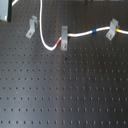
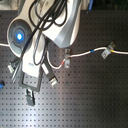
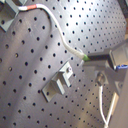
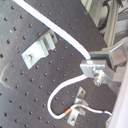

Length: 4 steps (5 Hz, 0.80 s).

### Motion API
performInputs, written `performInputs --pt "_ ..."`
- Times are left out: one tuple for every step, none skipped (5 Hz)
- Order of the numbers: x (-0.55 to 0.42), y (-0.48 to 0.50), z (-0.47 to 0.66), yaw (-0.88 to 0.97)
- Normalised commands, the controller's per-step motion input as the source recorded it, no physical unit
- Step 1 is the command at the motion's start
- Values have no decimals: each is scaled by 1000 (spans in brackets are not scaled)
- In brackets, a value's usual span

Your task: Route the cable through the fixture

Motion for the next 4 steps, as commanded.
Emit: performInputs --pt "-41 -13 326 0" --pt "-114 46 648 -137" --pt "-202 87 526 -114" --pt "-233 -25 276 0"
